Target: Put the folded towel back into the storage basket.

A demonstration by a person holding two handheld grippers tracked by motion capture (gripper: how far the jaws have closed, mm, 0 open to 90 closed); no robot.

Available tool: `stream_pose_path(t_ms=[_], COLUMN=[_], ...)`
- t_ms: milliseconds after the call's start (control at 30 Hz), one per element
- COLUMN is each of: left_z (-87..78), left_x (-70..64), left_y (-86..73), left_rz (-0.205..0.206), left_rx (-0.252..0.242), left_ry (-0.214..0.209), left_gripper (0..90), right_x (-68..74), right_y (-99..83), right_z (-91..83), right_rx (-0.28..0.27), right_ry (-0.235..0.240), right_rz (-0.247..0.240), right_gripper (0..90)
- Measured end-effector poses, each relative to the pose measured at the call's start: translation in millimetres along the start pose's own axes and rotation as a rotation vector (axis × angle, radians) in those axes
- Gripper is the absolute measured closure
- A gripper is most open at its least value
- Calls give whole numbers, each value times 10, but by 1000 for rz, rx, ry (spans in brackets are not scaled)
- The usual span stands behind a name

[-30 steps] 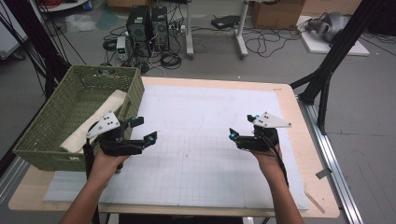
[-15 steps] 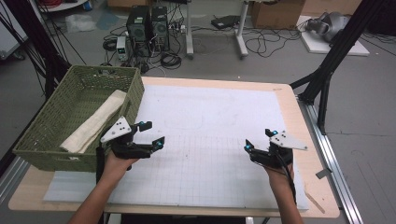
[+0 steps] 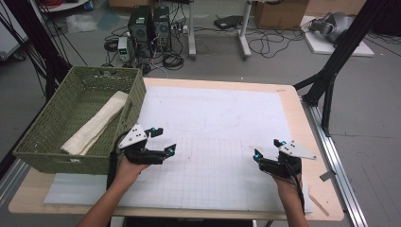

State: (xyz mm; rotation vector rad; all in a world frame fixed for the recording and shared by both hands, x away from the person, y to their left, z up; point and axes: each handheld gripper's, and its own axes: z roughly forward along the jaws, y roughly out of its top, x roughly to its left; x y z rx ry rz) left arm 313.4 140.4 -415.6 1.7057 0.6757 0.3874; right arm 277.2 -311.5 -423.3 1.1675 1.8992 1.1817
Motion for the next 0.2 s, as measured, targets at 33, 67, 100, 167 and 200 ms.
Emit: stream_pose_path(t_ms=[33,67,100,167,200], left_z=[17,30,39,53,58], left_x=[3,1,0,0,-2], left_y=[-8,-14,-17,-23,-32], left_rz=[2,-1,-1,-6,-8], left_rx=[9,9,9,9,9], left_ry=[0,-2,-2,0,3], left_gripper=[189,189,189,189,189], right_x=[-13,-26,-37,-47,-50], right_y=[-16,-28,-36,-44,-45], right_z=[1,-2,-7,-26,-31], right_rx=[6,11,11,11,12], right_ry=[1,4,7,14,14], right_rz=[6,9,7,11,12], right_gripper=[162,161,161,161,161])
